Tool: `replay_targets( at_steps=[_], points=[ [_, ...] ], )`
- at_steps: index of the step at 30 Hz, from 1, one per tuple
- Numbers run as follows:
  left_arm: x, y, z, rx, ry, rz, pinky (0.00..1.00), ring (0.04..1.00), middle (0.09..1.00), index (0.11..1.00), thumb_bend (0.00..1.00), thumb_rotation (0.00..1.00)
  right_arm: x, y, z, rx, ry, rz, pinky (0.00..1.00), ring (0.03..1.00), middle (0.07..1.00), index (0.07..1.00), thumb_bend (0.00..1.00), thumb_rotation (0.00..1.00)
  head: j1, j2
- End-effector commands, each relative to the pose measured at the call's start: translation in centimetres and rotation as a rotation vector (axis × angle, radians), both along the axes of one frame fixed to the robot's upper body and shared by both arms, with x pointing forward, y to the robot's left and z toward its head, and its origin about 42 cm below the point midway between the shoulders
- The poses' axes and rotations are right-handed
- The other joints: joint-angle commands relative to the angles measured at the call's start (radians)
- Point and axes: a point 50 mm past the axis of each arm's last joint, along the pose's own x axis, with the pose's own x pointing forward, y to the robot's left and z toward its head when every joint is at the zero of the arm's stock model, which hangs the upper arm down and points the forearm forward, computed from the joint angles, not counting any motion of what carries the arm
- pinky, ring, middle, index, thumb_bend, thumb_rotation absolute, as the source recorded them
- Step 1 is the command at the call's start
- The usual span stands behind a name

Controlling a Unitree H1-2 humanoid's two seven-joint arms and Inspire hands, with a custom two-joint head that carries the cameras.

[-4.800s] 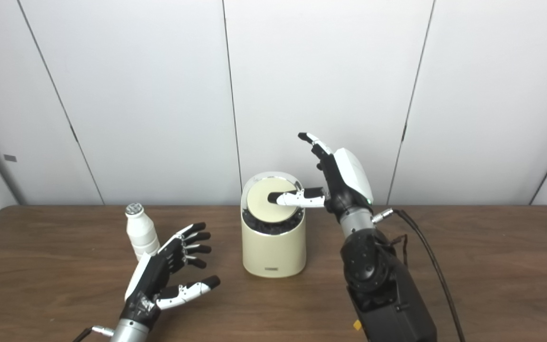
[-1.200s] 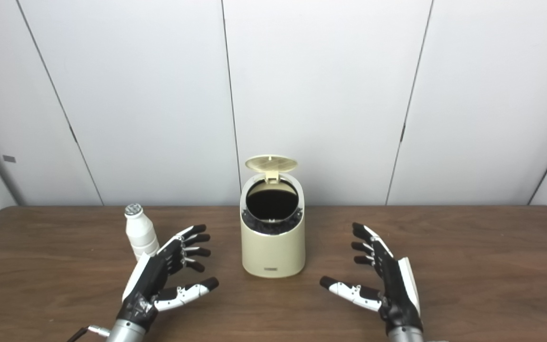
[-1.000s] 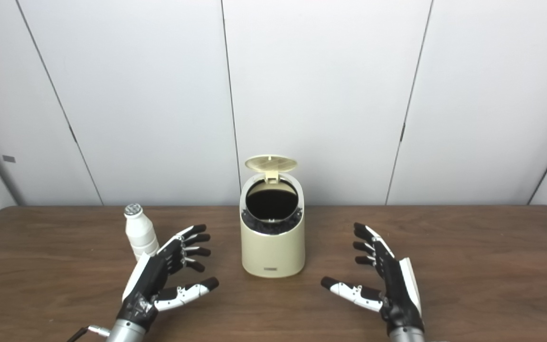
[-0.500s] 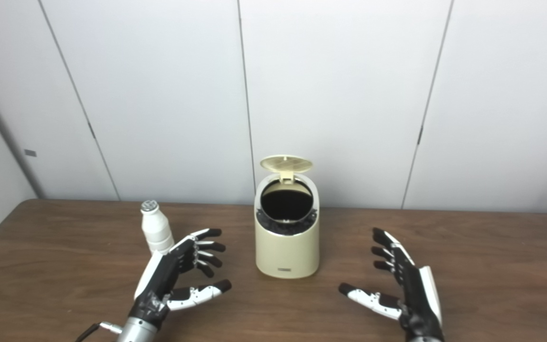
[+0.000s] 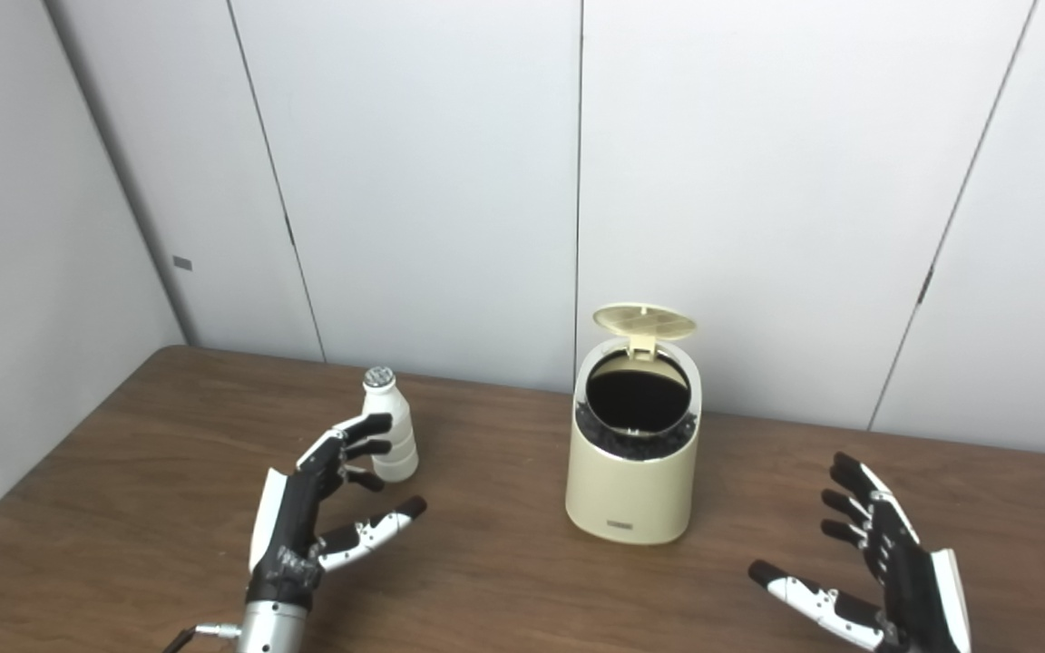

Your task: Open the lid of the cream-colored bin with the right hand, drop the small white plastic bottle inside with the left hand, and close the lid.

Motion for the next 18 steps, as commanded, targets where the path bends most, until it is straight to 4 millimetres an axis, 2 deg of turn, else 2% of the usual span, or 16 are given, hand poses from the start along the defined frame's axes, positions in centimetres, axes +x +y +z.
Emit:
replay_targets(
  at_steps=[1, 4, 6, 10, 16, 18],
  points=[
    [0.0, 0.9, 1.1, 0.029, -0.039, 0.053, 0.55, 0.728, 0.79, 0.816, 0.63, 0.0, 0.4, 0.1, 2.1, -0.006, -0.072, 0.009, 0.73, 0.822, 0.867, 0.86, 0.68, 0.0, 0.001, 0.0],
    [0.1, 1.1, 1.0, 0.033, -0.048, 0.114, 0.56, 0.717, 0.769, 0.809, 0.64, 0.0, 0.3, 0.3, 2.4, -0.006, -0.071, 0.01, 0.72, 0.819, 0.863, 0.856, 0.68, 0.0, 0.005, 0.001],
    [0.1, 1.2, 1.0, 0.036, -0.052, 0.154, 0.53, 0.648, 0.716, 0.774, 0.67, 0.0, 0.3, 0.3, 2.5, -0.004, -0.071, 0.01, 0.73, 0.823, 0.863, 0.855, 0.68, 0.0, 0.006, 0.002],
    [0.5, 1.3, 1.1, 0.049, -0.056, 0.203, 0.48, 0.591, 0.672, 0.749, 0.69, 0.01, 0.2, 0.4, 2.8, -0.011, -0.078, 0.013, 0.72, 0.814, 0.861, 0.852, 0.68, 0.0, 0.006, 0.004],
    [1.6, 1.4, 1.2, 0.034, -0.083, 0.228, 0.5, 0.624, 0.752, 0.772, 0.69, 0.0, 0.0, 0.6, 3.1, -0.004, -0.073, 0.01, 0.73, 0.824, 0.868, 0.857, 0.67, 0.0, -0.002, 0.009],
    [2.1, 1.5, 1.1, 0.03, -0.088, 0.224, 0.52, 0.668, 0.786, 0.804, 0.68, 0.0, 0.1, 0.6, 3.2, -0.003, -0.074, 0.009, 0.73, 0.818, 0.866, 0.854, 0.67, 0.0, -0.002, 0.008]
  ],
)
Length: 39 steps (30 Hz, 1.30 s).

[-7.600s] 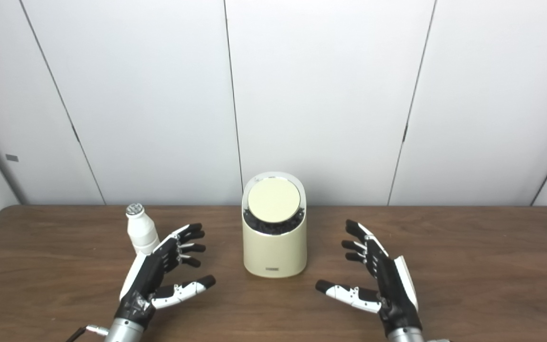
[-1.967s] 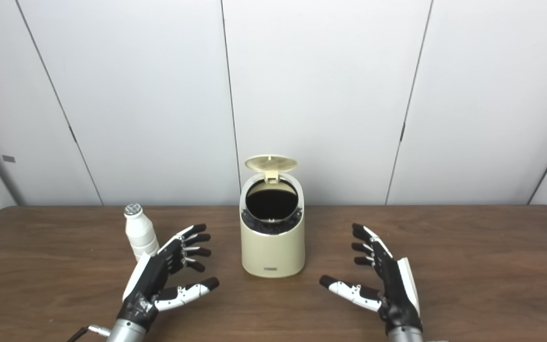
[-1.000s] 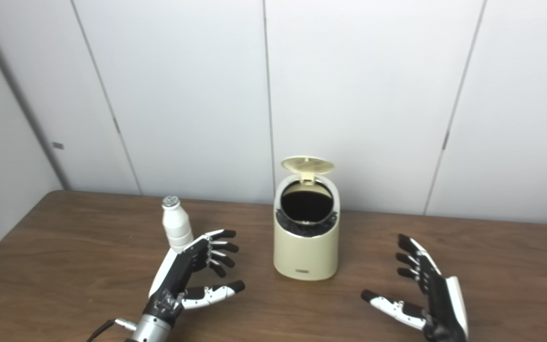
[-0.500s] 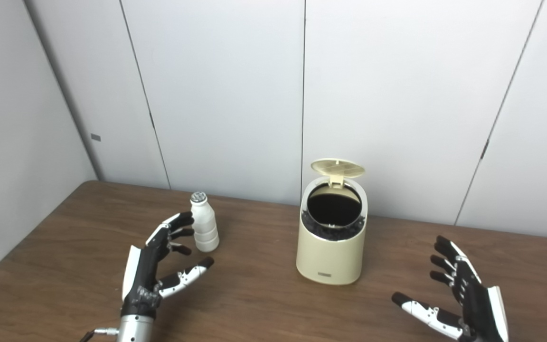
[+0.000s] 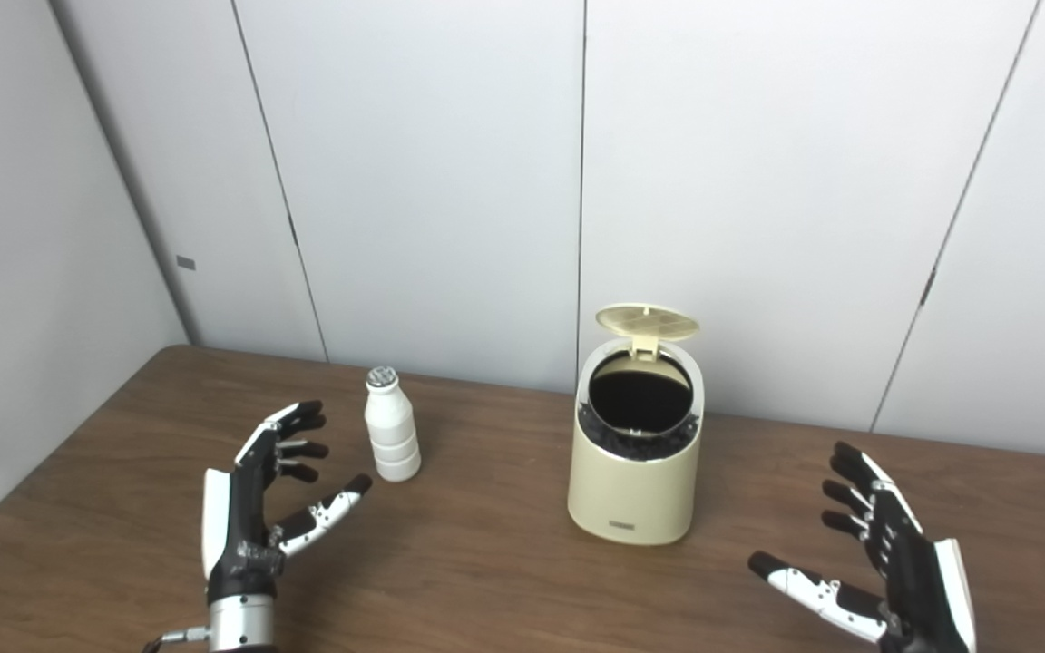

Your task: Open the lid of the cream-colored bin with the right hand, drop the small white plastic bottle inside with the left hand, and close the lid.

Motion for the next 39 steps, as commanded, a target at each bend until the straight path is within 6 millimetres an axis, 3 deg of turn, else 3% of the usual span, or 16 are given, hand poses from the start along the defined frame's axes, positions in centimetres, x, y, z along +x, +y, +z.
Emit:
replay_targets(
  at_steps=[1, 6, 11, 18, 27, 39],
  points=[
    [1.4, 0.3, 1.3, 0.023, -0.057, -0.01, 0.53, 0.679, 0.794, 0.811, 0.68, 0.0, 0.4, 0.2, 2.1, -0.007, -0.081, 0.004, 0.73, 0.818, 0.866, 0.853, 0.67, 0.0, 0.002, 0.0],
    [2.6, 0.6, 1.4, 0.031, 0.0, -0.038, 0.63, 0.785, 0.861, 0.899, 0.69, 0.02, 0.3, 0.2, 2.3, -0.007, -0.085, -0.004, 0.7, 0.793, 0.851, 0.835, 0.68, 0.0, 0.0, -0.001],
    [3.6, 1.1, 1.4, 0.083, 0.108, -0.066, 0.67, 0.813, 0.852, 0.893, 0.74, 0.08, 0.4, 0.2, 2.4, -0.006, -0.09, 0.001, 0.69, 0.796, 0.851, 0.833, 0.68, 0.0, 0.0, -0.001],
    [4.6, 1.1, 1.0, 0.105, 0.161, -0.071, 0.64, 0.763, 0.799, 0.847, 0.81, 0.07, 0.1, 0.3, 2.6, -0.01, -0.091, 0.002, 0.69, 0.794, 0.852, 0.825, 0.68, 0.0, -0.007, 0.008],
    [5.5, 1.0, 0.4, 0.089, 0.192, -0.092, 0.69, 0.766, 0.794, 0.852, 0.79, 0.07, -0.2, 0.4, 2.9, -0.008, -0.094, 0.003, 0.67, 0.78, 0.847, 0.821, 0.68, 0.0, -0.013, 0.016],
    [6.3, 0.6, 0.0, 0.071, 0.185, -0.097, 0.69, 0.748, 0.78, 0.848, 0.79, 0.09, -0.4, 0.5, 2.5, -0.001, -0.082, 0.009, 0.71, 0.802, 0.86, 0.84, 0.67, 0.0, -0.035, 0.012]
  ],
)
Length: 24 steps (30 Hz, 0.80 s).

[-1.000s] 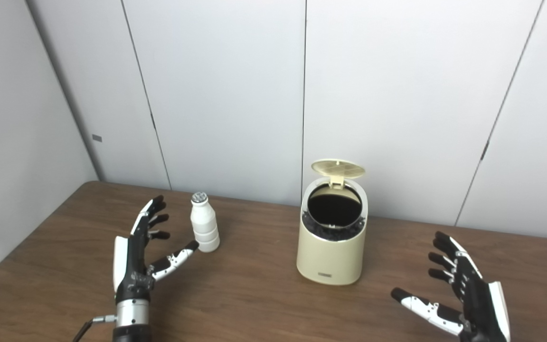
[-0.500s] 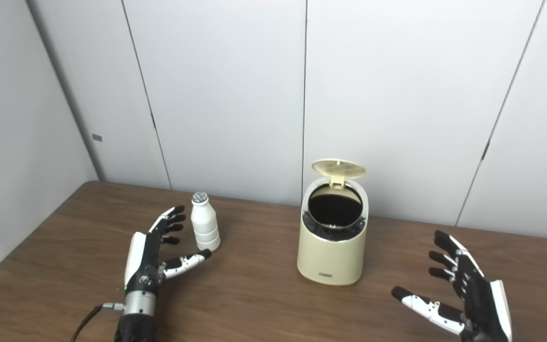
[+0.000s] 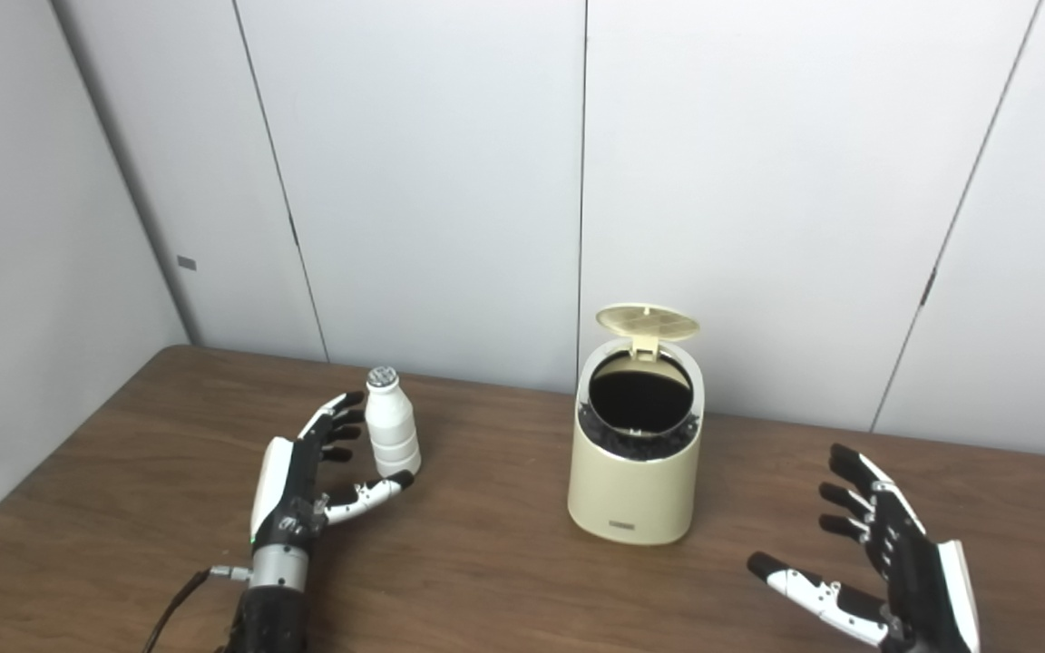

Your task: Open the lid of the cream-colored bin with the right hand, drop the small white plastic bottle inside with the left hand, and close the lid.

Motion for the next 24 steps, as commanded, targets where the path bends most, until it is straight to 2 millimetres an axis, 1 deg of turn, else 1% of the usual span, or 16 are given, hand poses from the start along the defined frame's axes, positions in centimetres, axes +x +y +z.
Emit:
replay_targets(
  at_steps=[1, 5, 9, 12, 15, 19, 24],
  points=[
    [0.8, -0.1, 1.3, 0.005, -0.069, -0.008, 0.67, 0.741, 0.777, 0.847, 0.79, 0.08, 0.4, 0.2, 1.7, 0.003, -0.071, 0.014, 0.71, 0.801, 0.86, 0.842, 0.67, 0.0, 0.002, 0.002],
    [0.9, -0.3, 1.2, 0.004, -0.066, -0.012, 0.65, 0.748, 0.787, 0.857, 0.77, 0.07, 0.5, 0.0, 1.5, -0.001, -0.066, 0.013, 0.71, 0.806, 0.863, 0.85, 0.68, 0.0, 0.004, 0.002],
    [1.3, -0.4, 1.2, -0.004, -0.066, -0.006, 0.66, 0.747, 0.785, 0.856, 0.77, 0.08, 0.5, 0.0, 1.3, 0.005, -0.064, 0.016, 0.7, 0.79, 0.862, 0.846, 0.68, 0.0, 0.003, 0.003],
    [1.5, -0.6, 1.3, -0.007, -0.072, -0.005, 0.63, 0.746, 0.785, 0.858, 0.76, 0.09, 0.4, 0.0, 1.2, 0.014, -0.054, 0.013, 0.72, 0.801, 0.866, 0.849, 0.68, 0.0, -0.001, 0.006],
    [1.8, -0.7, 1.3, -0.027, -0.079, -0.014, 0.63, 0.749, 0.787, 0.856, 0.75, 0.07, 0.4, -0.1, 1.1, 0.012, -0.054, 0.013, 0.73, 0.811, 0.865, 0.848, 0.68, 0.0, -0.004, 0.008],
    [2.1, -0.9, 1.4, -0.036, -0.088, -0.019, 0.61, 0.74, 0.783, 0.847, 0.74, 0.06, 0.3, 0.0, 1.1, 0.011, -0.056, 0.012, 0.71, 0.793, 0.857, 0.845, 0.69, 0.0, -0.007, 0.011],
    [2.5, -1.2, 1.2, -0.059, -0.093, -0.023, 0.61, 0.74, 0.778, 0.833, 0.74, 0.05, 0.2, 0.0, 1.2, 0.015, -0.053, 0.011, 0.7, 0.791, 0.857, 0.841, 0.69, 0.0, -0.01, 0.014]
  ],
)
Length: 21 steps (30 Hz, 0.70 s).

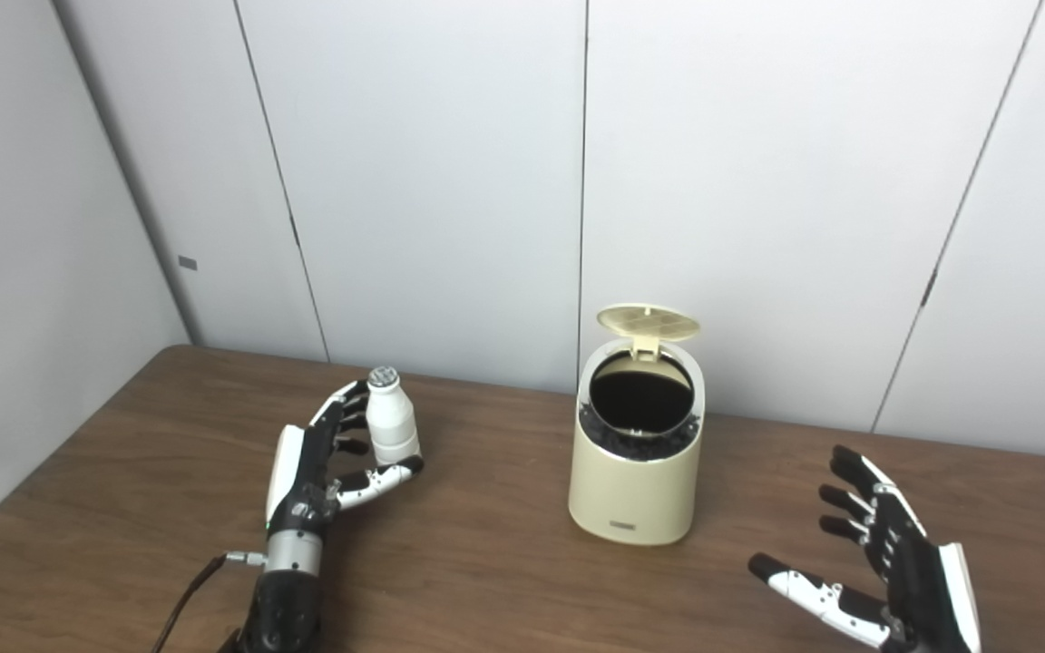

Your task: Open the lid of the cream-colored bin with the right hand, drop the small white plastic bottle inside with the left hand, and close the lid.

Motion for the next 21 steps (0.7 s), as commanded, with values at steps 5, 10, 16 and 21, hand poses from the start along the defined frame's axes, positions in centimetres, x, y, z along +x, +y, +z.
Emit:
replay_targets(
  at_steps=[5, 10, 16, 21],
  points=[
    [1.1, -0.8, 0.8, -0.026, -0.063, -0.008, 0.6, 0.74, 0.774, 0.826, 0.73, 0.03, 0.2, 0.2, 1.5, -0.005, -0.064, 0.007, 0.7, 0.792, 0.853, 0.838, 0.69, 0.0, -0.004, 0.005],
    [1.7, -1.2, 0.4, -0.046, -0.092, 0.033, 0.43, 0.507, 0.556, 0.6, 0.6, 0.0, 0.1, 0.2, 1.5, -0.001, -0.063, 0.013, 0.7, 0.795, 0.858, 0.842, 0.68, 0.0, -0.005, 0.009],
    [2.0, -1.4, 0.1, -0.017, -0.112, 0.052, 0.34, 0.436, 0.481, 0.501, 0.51, 0.0, 0.0, 0.0, 1.6, -0.003, -0.06, 0.005, 0.69, 0.785, 0.854, 0.839, 0.69, 0.0, -0.002, 0.011],
    [1.9, -1.3, 0.0, -0.009, -0.122, 0.05, 0.34, 0.434, 0.481, 0.499, 0.5, 0.0, 0.1, 0.0, 1.5, -0.005, -0.061, 0.012, 0.69, 0.786, 0.857, 0.841, 0.7, 0.0, -0.002, 0.013]
  ],
)
